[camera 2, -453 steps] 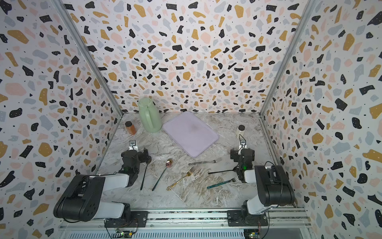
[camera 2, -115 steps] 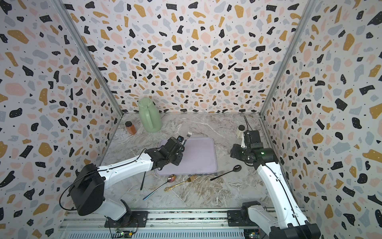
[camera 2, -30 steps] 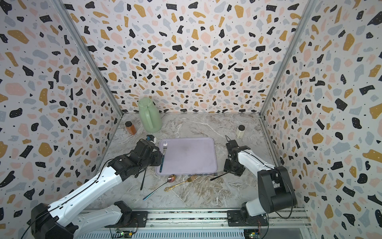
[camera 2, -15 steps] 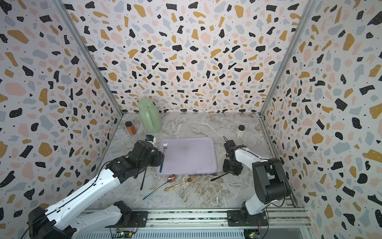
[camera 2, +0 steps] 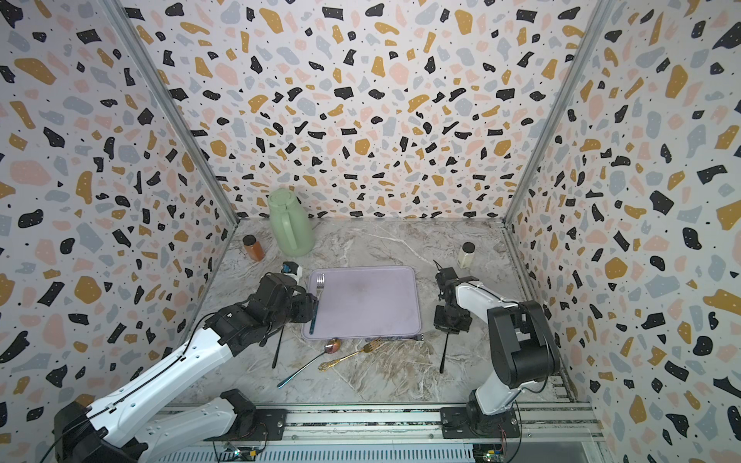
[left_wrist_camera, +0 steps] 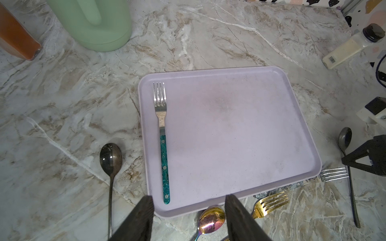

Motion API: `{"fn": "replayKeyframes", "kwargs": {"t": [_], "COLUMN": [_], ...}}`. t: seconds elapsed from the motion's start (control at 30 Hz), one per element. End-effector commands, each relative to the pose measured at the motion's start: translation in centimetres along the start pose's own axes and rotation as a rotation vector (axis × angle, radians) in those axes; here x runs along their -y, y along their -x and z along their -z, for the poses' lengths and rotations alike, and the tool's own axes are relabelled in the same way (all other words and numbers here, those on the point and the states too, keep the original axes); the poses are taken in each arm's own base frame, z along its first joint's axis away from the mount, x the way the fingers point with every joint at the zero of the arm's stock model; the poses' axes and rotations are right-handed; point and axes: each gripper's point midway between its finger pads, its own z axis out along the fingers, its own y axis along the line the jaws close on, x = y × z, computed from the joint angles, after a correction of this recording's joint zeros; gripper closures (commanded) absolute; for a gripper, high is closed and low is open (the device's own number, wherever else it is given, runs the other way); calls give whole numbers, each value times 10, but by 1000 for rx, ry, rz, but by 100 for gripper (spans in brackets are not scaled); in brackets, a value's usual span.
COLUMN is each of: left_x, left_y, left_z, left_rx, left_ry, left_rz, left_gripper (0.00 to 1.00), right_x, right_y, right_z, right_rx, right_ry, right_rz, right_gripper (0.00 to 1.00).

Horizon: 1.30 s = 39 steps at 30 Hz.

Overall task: Set the spoon and fork side by side
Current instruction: Adjust the spoon at the center of the board, then pick up the spoon from the center of the board.

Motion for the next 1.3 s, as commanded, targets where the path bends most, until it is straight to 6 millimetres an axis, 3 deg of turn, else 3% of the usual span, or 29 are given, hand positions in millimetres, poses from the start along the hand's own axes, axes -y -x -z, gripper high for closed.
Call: {"fn": "replayKeyframes", "kwargs": {"t": [0.0, 0.23, 0.4, 0.57, 0.73, 1.03, 1.13, 1.27], "left_x": [0, 1, 2, 4, 6, 8, 9, 9], "left_y": [5, 4, 3, 1, 0, -3, -3, -2], "left_z": [2, 1, -1, -1, -2, -2, 0, 7], "left_rx": [34, 32, 24, 18, 14, 5, 5, 10], "left_ry": [-13, -17, -22, -32, -45, -63, -72, -76], "left_rz": [-2, -6, -7, -9, -6, 2, 8, 14], "left_gripper": [42, 42, 42, 42, 42, 42, 43, 43], "right_x": [5, -4, -5, -5, -3, -2, 1, 0], "right_y": [12, 23, 15, 0, -14, -27, -23, -10], "right_z": [0, 4, 6, 8, 9, 3, 11, 36], "right_rx": [11, 12, -13, -37, -54, -81, -73, -20], "right_ry": [-45, -22, -1, 26, 41, 47, 27, 14], "right_rz": [64, 115, 86, 68, 66, 63, 68, 76], "right_gripper": [90, 85, 71, 70, 73, 86, 92, 95]}}
